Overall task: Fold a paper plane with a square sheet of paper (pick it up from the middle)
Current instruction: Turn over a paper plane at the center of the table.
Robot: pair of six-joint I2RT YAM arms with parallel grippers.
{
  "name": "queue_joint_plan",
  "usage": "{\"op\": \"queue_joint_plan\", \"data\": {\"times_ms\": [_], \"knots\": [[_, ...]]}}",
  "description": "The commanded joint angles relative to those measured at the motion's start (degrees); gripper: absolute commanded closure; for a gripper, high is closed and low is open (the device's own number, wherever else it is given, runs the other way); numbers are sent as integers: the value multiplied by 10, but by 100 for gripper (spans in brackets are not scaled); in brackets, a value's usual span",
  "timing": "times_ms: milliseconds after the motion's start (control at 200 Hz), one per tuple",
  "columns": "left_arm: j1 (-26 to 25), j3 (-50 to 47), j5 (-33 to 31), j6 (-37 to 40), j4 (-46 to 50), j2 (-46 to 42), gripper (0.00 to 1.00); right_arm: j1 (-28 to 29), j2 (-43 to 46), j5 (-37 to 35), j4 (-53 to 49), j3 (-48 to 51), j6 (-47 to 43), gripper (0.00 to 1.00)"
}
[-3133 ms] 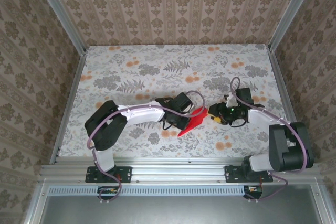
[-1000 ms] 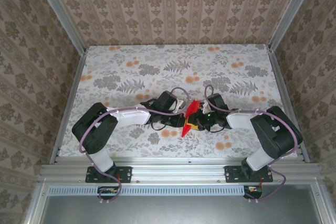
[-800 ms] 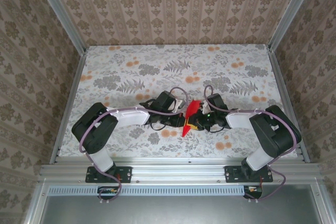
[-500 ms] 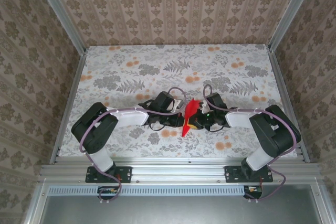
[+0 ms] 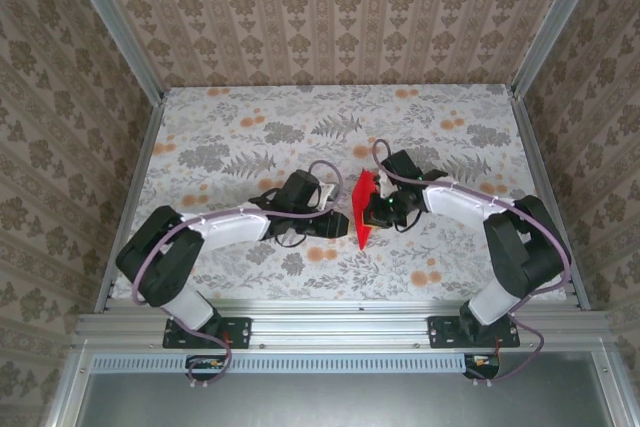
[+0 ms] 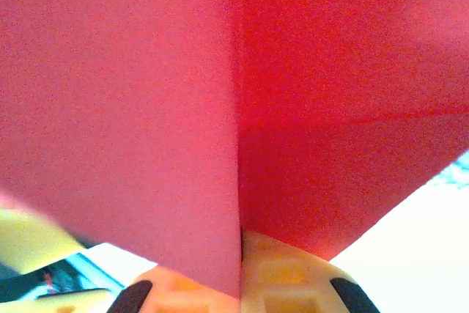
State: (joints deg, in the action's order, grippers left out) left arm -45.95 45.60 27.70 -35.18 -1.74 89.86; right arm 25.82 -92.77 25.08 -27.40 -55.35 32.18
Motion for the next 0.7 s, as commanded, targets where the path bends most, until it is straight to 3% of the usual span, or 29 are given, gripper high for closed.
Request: {"op": "queue_joint_plan", "data": {"times_ms": [0,265,695], "knots": [[18,-24,-7,9,29,-35,63,10,-37,-73,-149,-61,-93,98],[45,-71,-12,10,42,-86,60,31,-114,-124,-204,-141,-130,90],[59,-105,-9,7,38,-107,60,67,-176,-175,-200,-185,-125,85]]}}
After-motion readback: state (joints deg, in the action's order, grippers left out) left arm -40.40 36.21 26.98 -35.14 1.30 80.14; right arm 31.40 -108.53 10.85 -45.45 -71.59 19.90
